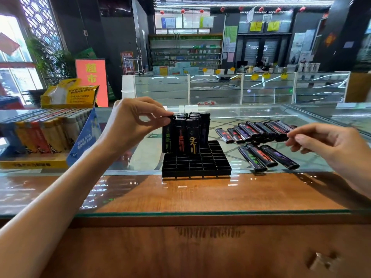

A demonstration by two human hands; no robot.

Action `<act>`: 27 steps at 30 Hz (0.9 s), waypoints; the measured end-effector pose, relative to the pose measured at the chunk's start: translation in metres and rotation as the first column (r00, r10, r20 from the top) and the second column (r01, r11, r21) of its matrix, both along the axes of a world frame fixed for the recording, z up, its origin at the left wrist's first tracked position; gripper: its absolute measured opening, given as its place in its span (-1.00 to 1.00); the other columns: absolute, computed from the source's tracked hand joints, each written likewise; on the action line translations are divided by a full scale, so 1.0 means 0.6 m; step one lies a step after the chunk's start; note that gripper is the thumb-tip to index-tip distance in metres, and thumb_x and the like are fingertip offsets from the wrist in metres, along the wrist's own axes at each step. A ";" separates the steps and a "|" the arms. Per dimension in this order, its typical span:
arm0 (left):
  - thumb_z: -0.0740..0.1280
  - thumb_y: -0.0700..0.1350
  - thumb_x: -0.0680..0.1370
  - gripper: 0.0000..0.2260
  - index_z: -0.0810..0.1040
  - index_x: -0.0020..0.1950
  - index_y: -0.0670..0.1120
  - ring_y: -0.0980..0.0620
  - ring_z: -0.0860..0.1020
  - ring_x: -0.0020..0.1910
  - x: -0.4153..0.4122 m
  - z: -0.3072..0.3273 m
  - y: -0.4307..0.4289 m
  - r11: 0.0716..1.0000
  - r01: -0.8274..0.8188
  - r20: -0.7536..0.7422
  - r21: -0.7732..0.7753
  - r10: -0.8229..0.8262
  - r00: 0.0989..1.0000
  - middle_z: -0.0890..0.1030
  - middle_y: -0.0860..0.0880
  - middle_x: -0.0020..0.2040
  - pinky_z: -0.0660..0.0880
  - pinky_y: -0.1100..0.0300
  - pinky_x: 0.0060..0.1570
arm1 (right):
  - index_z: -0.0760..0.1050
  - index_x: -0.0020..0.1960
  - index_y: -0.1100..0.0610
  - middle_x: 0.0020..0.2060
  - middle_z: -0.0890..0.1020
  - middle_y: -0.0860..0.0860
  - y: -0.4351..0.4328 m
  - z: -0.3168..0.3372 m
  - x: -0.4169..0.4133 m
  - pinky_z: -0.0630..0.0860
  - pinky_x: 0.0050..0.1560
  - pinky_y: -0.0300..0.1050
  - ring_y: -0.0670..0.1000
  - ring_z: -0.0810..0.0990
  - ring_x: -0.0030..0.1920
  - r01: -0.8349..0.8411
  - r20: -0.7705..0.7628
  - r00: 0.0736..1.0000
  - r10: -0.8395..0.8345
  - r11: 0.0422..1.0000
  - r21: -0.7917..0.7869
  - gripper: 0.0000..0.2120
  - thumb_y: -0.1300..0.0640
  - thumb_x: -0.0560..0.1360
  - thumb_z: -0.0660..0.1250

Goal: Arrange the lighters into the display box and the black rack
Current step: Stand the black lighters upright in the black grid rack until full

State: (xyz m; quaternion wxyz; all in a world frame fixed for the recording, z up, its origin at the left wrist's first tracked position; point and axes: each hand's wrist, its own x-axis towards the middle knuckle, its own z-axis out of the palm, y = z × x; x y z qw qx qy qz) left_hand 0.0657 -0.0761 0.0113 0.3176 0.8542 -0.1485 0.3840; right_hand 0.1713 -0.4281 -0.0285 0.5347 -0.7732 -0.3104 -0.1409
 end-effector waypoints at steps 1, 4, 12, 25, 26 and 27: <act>0.45 -0.08 0.37 -0.82 0.64 -0.04 0.01 -0.01 0.64 -0.16 0.001 0.000 0.000 1.000 -0.001 0.000 -0.009 0.001 1.000 0.67 -0.03 -0.13 0.60 0.17 -0.09 | 0.60 -0.10 0.03 -0.22 0.70 -0.02 -0.002 0.000 0.002 0.53 -0.23 -0.39 -0.09 0.65 -0.24 0.029 0.005 1.000 -0.029 0.999 -0.014 -0.80 0.30 0.50 0.30; 0.45 -0.11 0.34 -0.79 0.63 -0.03 -0.01 0.06 0.66 -0.13 0.003 -0.001 -0.002 0.996 0.028 -0.004 -0.081 -0.029 1.000 0.67 -0.02 -0.11 0.58 0.25 -0.03 | 0.59 -0.14 -0.03 -0.28 0.68 -0.03 0.003 0.005 -0.002 0.49 -0.28 -0.34 -0.06 0.63 -0.26 0.204 0.057 0.979 -0.197 0.965 -0.164 -0.90 0.01 0.50 0.31; 0.45 -0.10 0.33 -0.76 0.63 -0.01 -0.04 0.23 0.64 -0.17 0.003 -0.002 0.002 0.997 -0.010 0.014 -0.079 0.011 1.000 0.66 0.03 -0.11 0.55 0.37 -0.09 | 0.30 -0.48 0.14 -0.37 0.30 0.02 0.106 0.031 -0.031 0.35 -0.25 -0.08 -0.01 0.33 -0.42 0.324 0.183 0.921 -0.344 0.416 -0.850 -0.23 -0.59 0.26 -0.08; 0.47 -0.23 0.40 -0.81 0.65 0.00 -0.12 0.14 0.64 -0.17 0.010 -0.003 0.000 1.000 -0.010 0.035 0.014 0.009 0.999 0.67 -0.03 -0.12 0.55 0.35 -0.14 | 0.36 -0.41 0.13 -0.48 0.36 0.00 0.135 0.050 0.003 0.24 -0.43 -0.16 -0.01 0.34 -0.46 0.190 0.125 0.953 -0.275 0.224 -0.956 -0.49 -0.21 0.54 0.15; 0.47 -0.23 0.40 -0.81 0.65 0.00 -0.11 0.14 0.64 -0.17 0.010 -0.002 0.001 1.000 -0.009 0.038 0.021 0.008 0.999 0.67 -0.02 -0.13 0.55 0.36 -0.14 | 0.35 -0.41 0.13 -0.48 0.36 0.00 0.135 0.051 0.005 0.24 -0.42 -0.16 -0.01 0.34 -0.46 0.189 0.126 0.954 -0.272 0.221 -0.957 -0.50 -0.21 0.54 0.15; 0.47 -0.23 0.40 -0.80 0.64 0.00 -0.09 0.14 0.64 -0.17 0.009 -0.002 0.003 1.000 -0.005 0.041 0.015 0.004 0.999 0.67 -0.01 -0.13 0.55 0.36 -0.14 | 0.35 -0.42 0.12 -0.50 0.37 0.00 0.134 0.052 0.006 0.24 -0.43 -0.16 -0.01 0.34 -0.47 0.189 0.127 0.956 -0.266 0.222 -0.957 -0.51 -0.20 0.53 0.17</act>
